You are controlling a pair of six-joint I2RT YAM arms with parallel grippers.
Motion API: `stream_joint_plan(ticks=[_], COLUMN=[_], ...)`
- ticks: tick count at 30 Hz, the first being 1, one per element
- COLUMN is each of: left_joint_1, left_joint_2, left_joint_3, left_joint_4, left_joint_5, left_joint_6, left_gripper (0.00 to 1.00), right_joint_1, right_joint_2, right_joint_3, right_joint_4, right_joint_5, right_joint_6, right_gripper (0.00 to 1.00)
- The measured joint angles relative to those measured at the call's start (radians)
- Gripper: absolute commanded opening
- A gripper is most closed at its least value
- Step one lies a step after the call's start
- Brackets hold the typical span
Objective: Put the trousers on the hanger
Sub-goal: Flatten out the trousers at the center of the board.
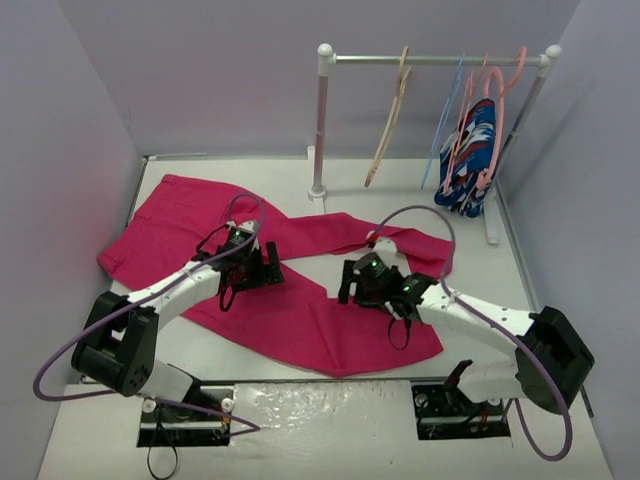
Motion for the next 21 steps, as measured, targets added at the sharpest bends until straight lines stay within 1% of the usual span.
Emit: stream_joint_plan(ticks=[2, 4, 7, 9, 11, 15, 17, 21], left_joint_1=[0.0, 0.0, 0.0, 0.0, 0.0, 0.0, 0.0, 0.0], left_joint_2=[-0.005, -0.014, -0.023, -0.024, -0.024, -0.024, -0.024, -0.024], left_joint_3=[0.0, 0.0, 0.0, 0.0, 0.0, 0.0, 0.0, 0.001], left_joint_4=[-0.002, -0.004, -0.006, -0.007, -0.007, -0.008, -0.009, -0.011], left_joint_5=[-0.011, -0.024, -0.035, -0.039, -0.043, -0.05, -0.053, -0.057], left_joint_6=[0.001, 0.003, 0.003, 0.003, 0.003, 0.003, 0.003, 0.004], left_gripper=[0.78, 0.78, 0.78, 0.78, 0.78, 0.78, 0.77, 0.78], right_joint_1=[0.066, 0.096, 0.09, 0.063, 0.001, -0.182, -0.244, -0.376], right_joint_2=[0.062, 0.109, 0.143, 0.146, 0.145, 0.098, 0.067, -0.026], right_joint_3=[0.031, 0.037, 0.017, -0.012, -0.055, -0.127, -0.156, -0.216], right_joint_4=[0.04, 0.074, 0.106, 0.126, 0.154, 0.232, 0.245, 0.216], right_joint_5=[-0.049, -0.09, -0.129, -0.155, -0.19, -0.257, -0.261, -0.265], right_joint_6=[-0.022, -0.031, -0.025, -0.015, 0.0, 0.059, 0.082, 0.115], right_gripper=[0.77, 0.78, 0.79, 0.81, 0.84, 0.95, 0.98, 0.99])
